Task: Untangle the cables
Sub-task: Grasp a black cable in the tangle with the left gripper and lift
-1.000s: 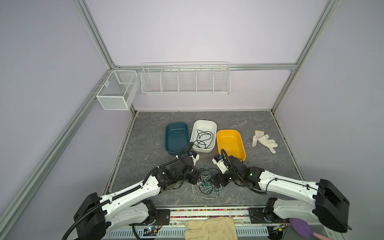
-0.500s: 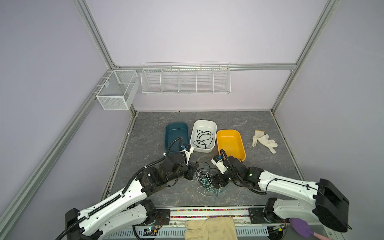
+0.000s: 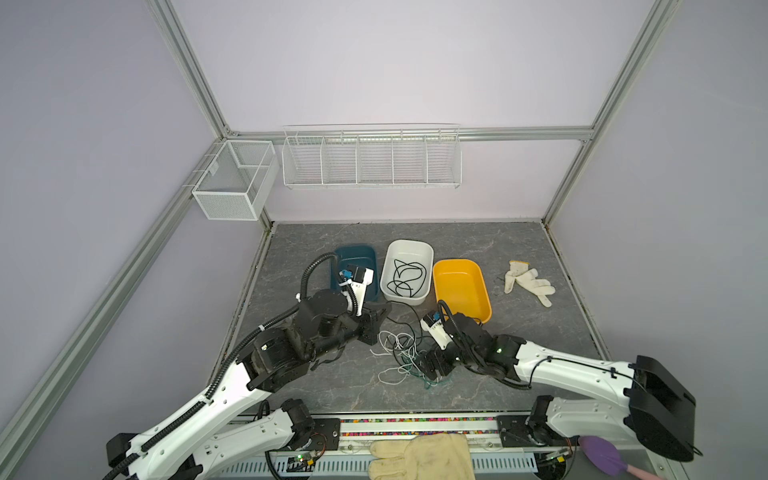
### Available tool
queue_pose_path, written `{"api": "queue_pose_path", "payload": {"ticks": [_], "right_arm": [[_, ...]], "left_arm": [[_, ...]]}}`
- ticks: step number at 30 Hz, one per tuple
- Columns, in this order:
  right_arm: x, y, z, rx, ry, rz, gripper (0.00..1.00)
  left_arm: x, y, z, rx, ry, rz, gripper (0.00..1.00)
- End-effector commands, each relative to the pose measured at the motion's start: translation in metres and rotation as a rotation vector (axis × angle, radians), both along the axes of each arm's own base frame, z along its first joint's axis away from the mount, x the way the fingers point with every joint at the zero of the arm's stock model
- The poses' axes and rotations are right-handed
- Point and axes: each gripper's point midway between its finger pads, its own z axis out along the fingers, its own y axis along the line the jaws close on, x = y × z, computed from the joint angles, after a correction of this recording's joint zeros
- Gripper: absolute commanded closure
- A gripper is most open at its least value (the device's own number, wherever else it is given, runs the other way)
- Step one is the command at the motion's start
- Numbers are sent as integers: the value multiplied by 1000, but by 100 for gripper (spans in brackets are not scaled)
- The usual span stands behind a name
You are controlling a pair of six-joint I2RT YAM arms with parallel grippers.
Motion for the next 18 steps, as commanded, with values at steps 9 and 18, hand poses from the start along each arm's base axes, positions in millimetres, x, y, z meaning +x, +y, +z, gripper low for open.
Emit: {"api": "queue_pose_path", "payload": {"ticks": [9, 18], "right_arm": [[-11, 10, 30, 108, -91, 75, 4], [-33, 12, 71, 366, -265, 162, 2]], "left_arm": [[3, 25, 46, -105, -25, 119, 100], [-2, 17, 64, -303, 29, 110, 100]]}}
